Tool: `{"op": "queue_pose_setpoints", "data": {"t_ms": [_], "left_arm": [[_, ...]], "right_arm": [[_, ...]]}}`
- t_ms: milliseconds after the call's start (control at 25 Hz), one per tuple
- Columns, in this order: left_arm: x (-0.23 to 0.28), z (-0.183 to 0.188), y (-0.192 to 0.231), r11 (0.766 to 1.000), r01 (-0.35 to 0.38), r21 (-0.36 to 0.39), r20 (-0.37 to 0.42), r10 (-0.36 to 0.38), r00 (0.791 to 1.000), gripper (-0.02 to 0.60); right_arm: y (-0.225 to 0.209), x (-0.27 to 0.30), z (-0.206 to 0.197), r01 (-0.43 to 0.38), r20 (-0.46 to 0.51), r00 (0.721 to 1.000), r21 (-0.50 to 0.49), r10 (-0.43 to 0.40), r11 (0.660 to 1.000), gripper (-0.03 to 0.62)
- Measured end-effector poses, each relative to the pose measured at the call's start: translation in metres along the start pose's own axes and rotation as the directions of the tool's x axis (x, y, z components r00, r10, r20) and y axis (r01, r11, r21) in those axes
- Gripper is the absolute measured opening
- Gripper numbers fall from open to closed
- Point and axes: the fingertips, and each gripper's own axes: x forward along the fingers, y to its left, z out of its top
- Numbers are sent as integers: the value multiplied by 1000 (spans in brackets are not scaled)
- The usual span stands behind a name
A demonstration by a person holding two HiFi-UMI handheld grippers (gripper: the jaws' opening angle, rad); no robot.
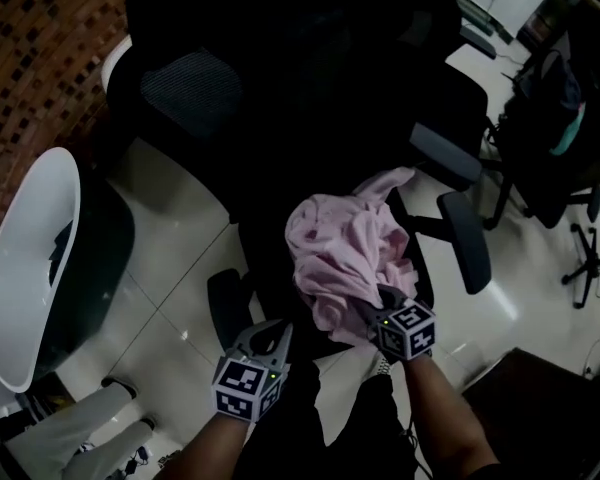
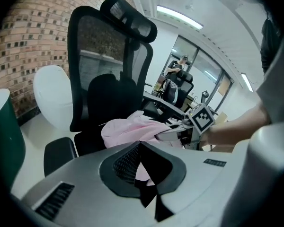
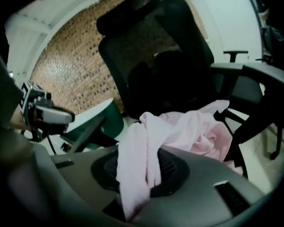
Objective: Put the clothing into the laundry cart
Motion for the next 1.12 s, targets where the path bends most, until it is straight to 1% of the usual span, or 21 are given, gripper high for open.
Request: {"op": "queue_pose_setpoints", "data": {"t_ms": [120,240,440,520,640,760,880,1000,1040,1120], "left_arm": [[-7,23,-14,999,14,31,40,-15,999,0],[-11,45,-24,998,21,67,74,-26,997,0],[-26,85,-47,989,51,140,117,-67,991,0],[-36,97,-59,984,66,165,134,-88,987,0],[-52,115,-75,975,81,205,156,-114,981,0],[-65,137,-87,961,100,259,182,-150,972,0],[-83,165,-103,946,120,301,217,-191,957,0],[-99,192,-121,926,115,360,260,-218,941,0],[-100,198,-131,916,125,382,262,-237,936,0],[-95,208,-157,893,168,417,254,-292,922,0]], "right_arm": [[20,-42,39,-11,119,993,46,6,999,109],[32,-82,69,-18,221,975,74,1,997,107],[54,-148,101,-34,324,946,123,-8,992,107],[68,-180,112,-56,375,927,140,0,988,106],[93,-232,137,-107,484,875,171,12,979,106],[113,-287,162,-117,571,821,179,-7,977,106],[132,-346,193,-139,656,754,204,-30,969,106],[150,-405,217,-157,729,684,184,-28,970,106],[156,-427,221,-148,751,659,180,-39,973,106],[166,-475,224,-88,787,611,169,-81,982,106]]}}
